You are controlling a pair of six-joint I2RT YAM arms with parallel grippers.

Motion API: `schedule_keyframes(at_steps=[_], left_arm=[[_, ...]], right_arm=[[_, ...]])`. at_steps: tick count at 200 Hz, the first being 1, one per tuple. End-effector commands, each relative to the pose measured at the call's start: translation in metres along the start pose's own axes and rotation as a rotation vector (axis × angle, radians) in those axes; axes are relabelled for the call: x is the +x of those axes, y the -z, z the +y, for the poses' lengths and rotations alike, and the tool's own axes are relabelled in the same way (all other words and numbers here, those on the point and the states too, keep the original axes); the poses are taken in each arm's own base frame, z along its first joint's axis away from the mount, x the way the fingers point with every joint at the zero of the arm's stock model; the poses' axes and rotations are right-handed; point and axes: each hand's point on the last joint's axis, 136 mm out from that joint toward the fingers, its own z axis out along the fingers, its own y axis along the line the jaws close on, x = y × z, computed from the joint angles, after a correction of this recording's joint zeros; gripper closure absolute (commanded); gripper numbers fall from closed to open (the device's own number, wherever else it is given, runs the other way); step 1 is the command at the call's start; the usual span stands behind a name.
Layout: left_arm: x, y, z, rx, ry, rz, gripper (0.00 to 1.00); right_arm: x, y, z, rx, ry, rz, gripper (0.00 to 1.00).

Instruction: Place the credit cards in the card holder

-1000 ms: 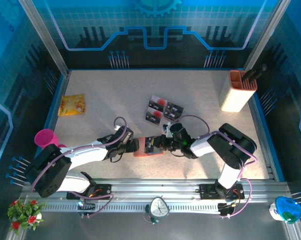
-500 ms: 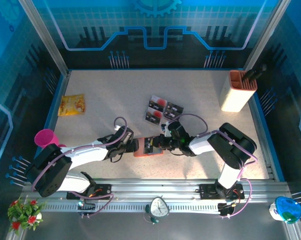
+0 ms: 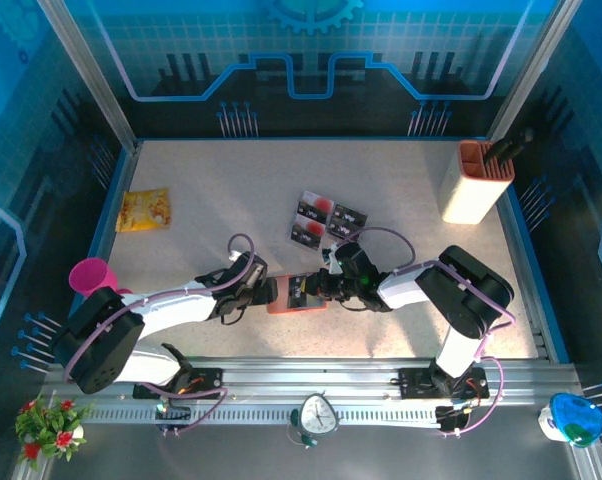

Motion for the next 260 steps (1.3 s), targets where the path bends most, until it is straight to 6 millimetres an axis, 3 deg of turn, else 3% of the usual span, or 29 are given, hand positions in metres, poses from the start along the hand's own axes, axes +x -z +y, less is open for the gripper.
schedule_keyframes(at_steps=[1,83,96,119,142,185,222,260], left_arm=[[0.029,-0.015,0.017,-0.049,-0.020,0.100,0.31],[0.027,-0.016,0.014,-0.040,-0.019,0.099,0.31],[0.026,-0.017,0.013,-0.040,-0.019,0.097,0.31],[0.026,-0.018,0.013,-0.041,-0.020,0.100,0.31],[0.027,-0.018,0.013,-0.039,-0.020,0.100,0.31],[0.027,-0.018,0.014,-0.042,-0.021,0.099,0.32],[0.028,-0.021,0.015,-0.048,-0.024,0.103,0.32],[0.029,-0.023,0.015,-0.048,-0.025,0.108,0.32]], right_arm=[[0.016,-0.003,-0.019,0.071,-0.019,0.066,1.00],[0.027,-0.017,-0.017,0.093,0.002,0.137,1.00],[0.028,-0.015,-0.017,0.101,0.015,0.144,0.93],[0.022,-0.002,-0.012,0.120,0.058,0.132,0.71],[0.014,0.015,-0.007,0.150,0.110,0.114,0.65],[0.006,0.025,0.006,0.192,0.208,0.122,0.69],[0.005,0.015,0.012,0.208,0.255,0.140,0.85],[0.009,0.002,0.008,0.255,0.286,0.167,0.89]])
